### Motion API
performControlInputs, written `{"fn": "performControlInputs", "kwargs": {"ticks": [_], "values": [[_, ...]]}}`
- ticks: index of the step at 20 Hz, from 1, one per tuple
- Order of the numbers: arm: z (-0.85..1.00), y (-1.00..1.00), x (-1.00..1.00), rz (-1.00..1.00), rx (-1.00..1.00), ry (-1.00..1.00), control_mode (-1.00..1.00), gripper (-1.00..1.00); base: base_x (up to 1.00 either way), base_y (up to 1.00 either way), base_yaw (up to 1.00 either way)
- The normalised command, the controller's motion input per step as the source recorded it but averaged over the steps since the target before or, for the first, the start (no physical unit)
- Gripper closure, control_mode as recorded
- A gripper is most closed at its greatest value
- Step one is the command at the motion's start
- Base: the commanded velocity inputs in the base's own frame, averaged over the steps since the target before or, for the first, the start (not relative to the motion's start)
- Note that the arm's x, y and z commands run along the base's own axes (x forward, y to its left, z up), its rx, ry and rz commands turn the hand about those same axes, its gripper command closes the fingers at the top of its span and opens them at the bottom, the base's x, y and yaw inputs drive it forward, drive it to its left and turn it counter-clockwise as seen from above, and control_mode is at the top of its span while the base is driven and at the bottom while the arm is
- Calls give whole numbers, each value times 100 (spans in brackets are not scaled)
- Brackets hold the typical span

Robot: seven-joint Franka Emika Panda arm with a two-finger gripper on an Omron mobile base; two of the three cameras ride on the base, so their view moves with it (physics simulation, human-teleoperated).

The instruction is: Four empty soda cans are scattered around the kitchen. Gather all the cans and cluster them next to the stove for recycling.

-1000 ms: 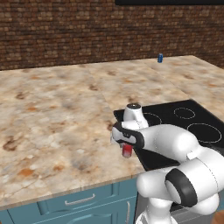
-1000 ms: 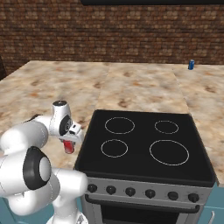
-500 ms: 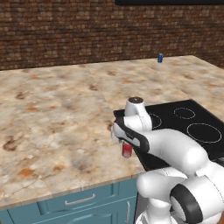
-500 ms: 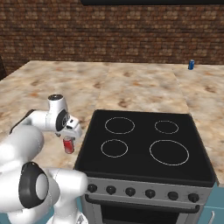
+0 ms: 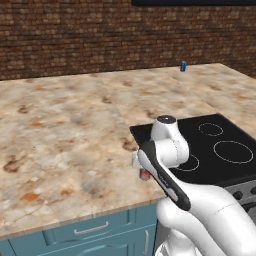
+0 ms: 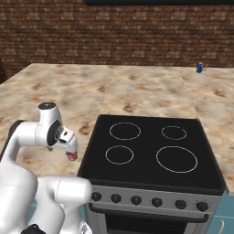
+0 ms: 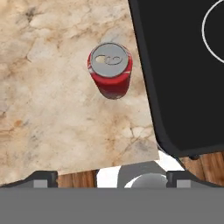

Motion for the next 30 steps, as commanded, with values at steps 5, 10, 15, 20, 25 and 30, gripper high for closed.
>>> {"fn": "performControlInputs", "kwargs": {"ticks": [5,10,15,20,25,30], "values": [[25,-4,-65,7,0,8,-100,-100,0,0,0],[12,0,-55,3,0,8,-100,-100,0,0,0],[0,0,0,0,0,0,-100,-100,0,0,0],[0,0,0,0,0,0,100,-100,0,0,0],[0,0,0,0,0,0,100,-100,-88,-23,-9],[0,0,0,0,0,0,100,-100,-53,-68,-12]]}}
